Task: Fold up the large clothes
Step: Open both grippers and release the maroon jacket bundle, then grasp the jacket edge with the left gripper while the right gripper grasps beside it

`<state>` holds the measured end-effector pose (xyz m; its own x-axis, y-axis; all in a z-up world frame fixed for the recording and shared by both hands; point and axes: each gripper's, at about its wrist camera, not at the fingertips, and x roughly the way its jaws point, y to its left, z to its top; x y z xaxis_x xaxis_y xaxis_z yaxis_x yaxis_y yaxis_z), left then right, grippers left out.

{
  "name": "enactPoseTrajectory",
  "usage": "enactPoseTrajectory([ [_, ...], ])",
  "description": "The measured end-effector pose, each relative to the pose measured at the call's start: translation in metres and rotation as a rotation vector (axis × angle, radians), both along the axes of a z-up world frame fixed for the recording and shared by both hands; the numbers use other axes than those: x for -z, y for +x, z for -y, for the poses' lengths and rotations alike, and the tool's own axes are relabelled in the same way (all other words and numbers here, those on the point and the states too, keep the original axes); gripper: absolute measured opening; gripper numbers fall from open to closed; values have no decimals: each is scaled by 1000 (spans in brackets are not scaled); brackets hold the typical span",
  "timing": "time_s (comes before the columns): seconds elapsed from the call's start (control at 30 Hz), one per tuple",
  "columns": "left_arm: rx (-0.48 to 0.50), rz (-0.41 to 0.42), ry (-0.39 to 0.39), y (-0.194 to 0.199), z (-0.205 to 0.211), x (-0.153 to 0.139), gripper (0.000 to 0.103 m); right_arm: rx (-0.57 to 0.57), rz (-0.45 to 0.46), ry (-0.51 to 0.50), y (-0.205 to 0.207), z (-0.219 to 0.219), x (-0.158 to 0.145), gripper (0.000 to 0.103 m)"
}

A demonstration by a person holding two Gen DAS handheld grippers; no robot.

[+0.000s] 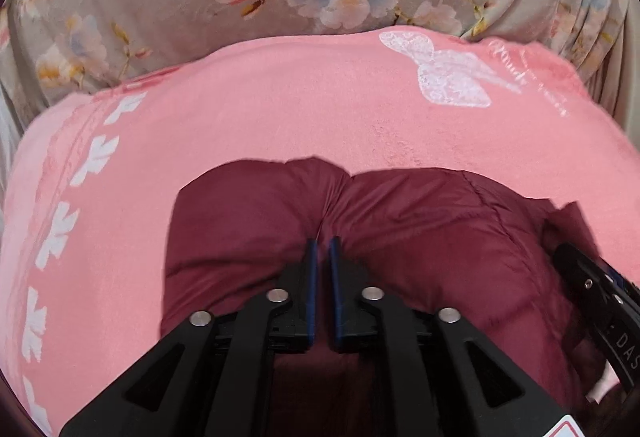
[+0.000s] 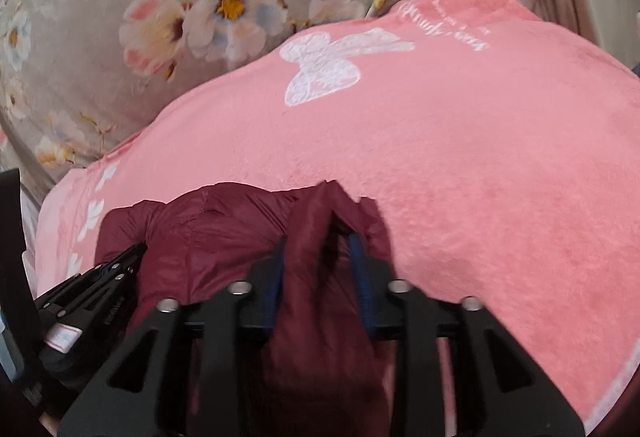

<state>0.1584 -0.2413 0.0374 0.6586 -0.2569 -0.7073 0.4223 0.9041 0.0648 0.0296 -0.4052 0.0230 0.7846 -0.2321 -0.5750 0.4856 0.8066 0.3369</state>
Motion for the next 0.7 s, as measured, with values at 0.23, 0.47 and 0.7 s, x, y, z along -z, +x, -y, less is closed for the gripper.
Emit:
enactPoseTrajectory([
  [0.23,-73,-110,-130,-38,-70,-25,87,-84,-19,213,-54,-5,23,83],
  [0.47,-83,-366,-281,-36,-102,17,89,-122,12,299,-67,-22,41,86],
  [0.7,-34,-393,-400,-38,-103,34,92,-174,54,362,-55,-27,44,87],
])
